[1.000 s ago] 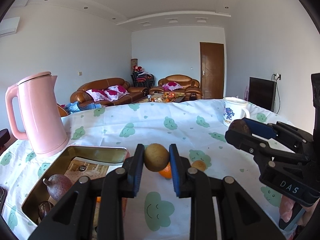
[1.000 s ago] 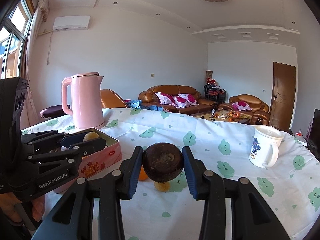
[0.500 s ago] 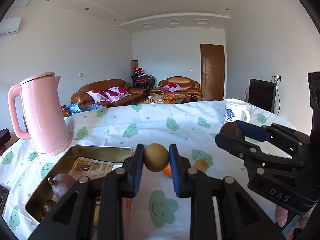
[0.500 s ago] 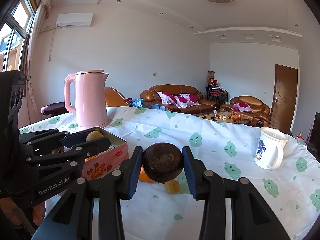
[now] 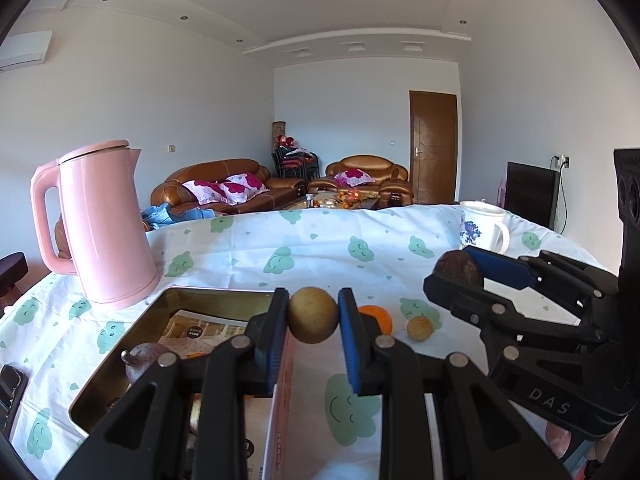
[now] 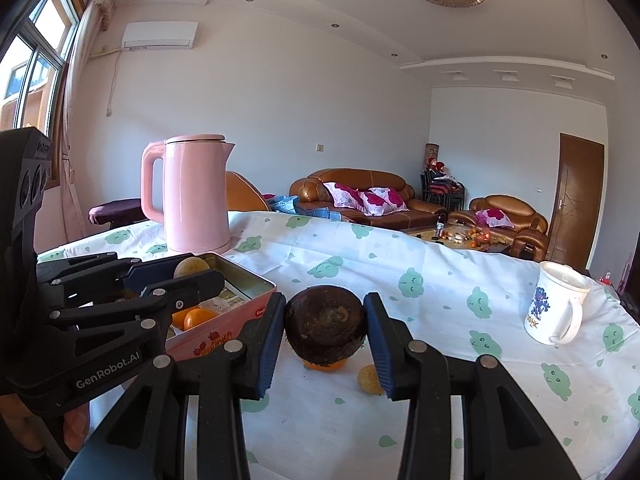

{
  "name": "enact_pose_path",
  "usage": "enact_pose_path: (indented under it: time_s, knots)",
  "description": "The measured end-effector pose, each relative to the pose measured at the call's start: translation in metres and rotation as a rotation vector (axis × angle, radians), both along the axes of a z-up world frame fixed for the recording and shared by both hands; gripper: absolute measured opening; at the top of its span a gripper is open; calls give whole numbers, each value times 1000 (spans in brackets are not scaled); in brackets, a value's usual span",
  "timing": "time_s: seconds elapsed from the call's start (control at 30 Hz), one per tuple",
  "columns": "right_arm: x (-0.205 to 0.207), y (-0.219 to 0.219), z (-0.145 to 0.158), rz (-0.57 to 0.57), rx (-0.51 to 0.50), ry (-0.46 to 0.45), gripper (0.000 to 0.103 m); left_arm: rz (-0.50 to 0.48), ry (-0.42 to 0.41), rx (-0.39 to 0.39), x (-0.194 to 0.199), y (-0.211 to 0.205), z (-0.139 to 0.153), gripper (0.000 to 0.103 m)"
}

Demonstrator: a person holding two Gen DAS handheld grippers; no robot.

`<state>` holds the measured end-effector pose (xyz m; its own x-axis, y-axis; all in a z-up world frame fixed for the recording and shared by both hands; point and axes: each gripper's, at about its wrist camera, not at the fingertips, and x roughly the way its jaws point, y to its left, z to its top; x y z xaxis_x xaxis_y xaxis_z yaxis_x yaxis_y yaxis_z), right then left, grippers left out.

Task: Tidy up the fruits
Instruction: 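Carry the mangosteen with the right tool while the left tool carries the brown fruit toward the tin, then lower and release the mangosteen into the tin with the right tool while the left tool releases the brown fruit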

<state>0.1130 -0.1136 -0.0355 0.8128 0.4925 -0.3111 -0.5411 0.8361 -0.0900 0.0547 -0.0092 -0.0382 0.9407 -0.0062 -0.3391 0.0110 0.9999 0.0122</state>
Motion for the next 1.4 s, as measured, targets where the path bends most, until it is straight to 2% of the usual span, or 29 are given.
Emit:
enact_pose_path:
  time_s: [0.83, 1.4]
  knots:
    - [-11, 54, -2, 112, -34, 8, 42, 80, 24, -29, -13, 47, 2, 26]
    - [-8, 82, -4, 177, -48, 22, 42, 187, 69, -58, -15, 101, -1, 26]
